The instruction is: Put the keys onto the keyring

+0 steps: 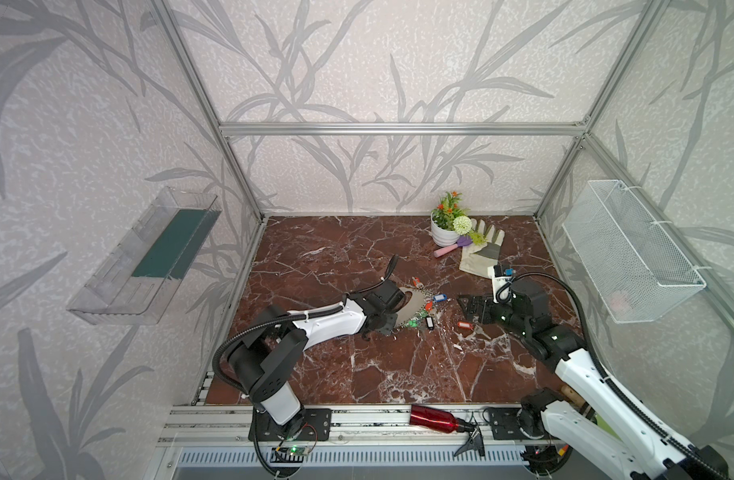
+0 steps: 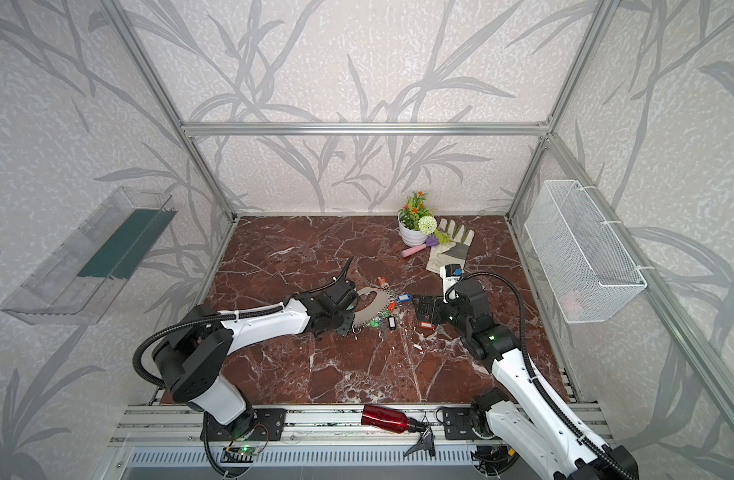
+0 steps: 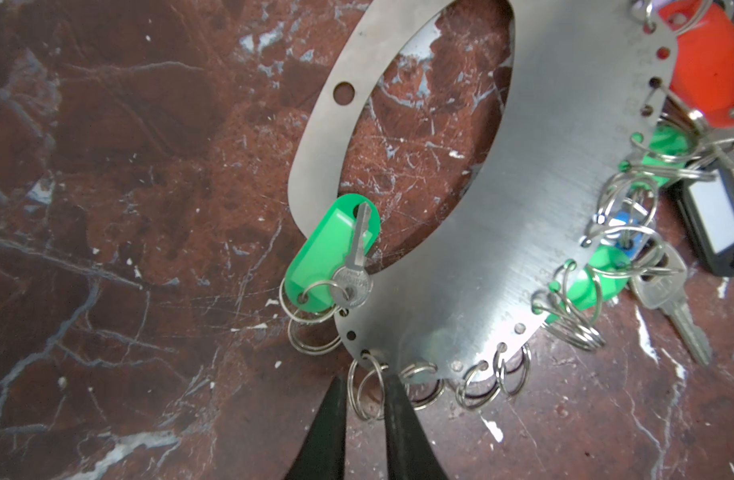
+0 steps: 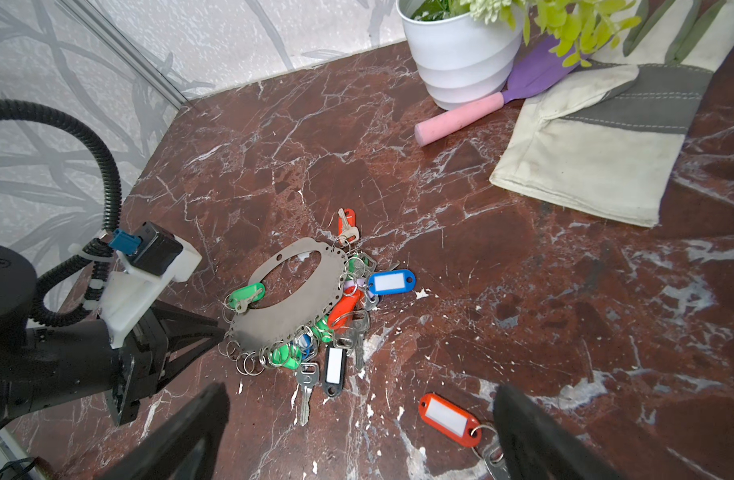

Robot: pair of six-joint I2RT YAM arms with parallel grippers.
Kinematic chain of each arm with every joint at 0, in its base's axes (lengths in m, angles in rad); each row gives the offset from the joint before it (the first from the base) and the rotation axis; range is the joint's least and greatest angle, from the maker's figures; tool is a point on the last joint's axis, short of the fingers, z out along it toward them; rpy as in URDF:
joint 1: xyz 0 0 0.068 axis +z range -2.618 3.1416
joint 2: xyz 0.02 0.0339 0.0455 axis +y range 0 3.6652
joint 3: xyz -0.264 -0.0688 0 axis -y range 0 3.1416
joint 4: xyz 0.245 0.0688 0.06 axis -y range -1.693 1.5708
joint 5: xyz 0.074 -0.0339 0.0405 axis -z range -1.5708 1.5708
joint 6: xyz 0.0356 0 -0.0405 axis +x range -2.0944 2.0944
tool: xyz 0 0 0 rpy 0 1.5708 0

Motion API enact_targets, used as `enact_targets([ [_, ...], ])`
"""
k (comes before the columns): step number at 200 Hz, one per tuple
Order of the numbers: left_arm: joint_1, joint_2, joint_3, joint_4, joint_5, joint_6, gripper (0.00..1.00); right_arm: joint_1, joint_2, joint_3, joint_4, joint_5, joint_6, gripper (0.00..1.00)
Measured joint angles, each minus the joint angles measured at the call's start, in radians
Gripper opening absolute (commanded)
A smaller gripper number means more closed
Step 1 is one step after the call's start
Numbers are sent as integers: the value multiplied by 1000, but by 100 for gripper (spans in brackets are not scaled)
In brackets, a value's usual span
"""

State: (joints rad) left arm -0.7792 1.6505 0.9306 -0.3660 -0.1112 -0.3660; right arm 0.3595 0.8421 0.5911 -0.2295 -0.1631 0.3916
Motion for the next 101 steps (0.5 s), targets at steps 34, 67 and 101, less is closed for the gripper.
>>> enact_targets([
  [34,-1,16,2,1,-1,-1,22,0,1,0,0,0,0,100],
  [67,-1,35,3,-1,-5,-3,16,0,0,0,0,0,1,100],
  [101,-1,40,14,-1,-17,-3,15,0,-1,-2,0,0,5,100],
])
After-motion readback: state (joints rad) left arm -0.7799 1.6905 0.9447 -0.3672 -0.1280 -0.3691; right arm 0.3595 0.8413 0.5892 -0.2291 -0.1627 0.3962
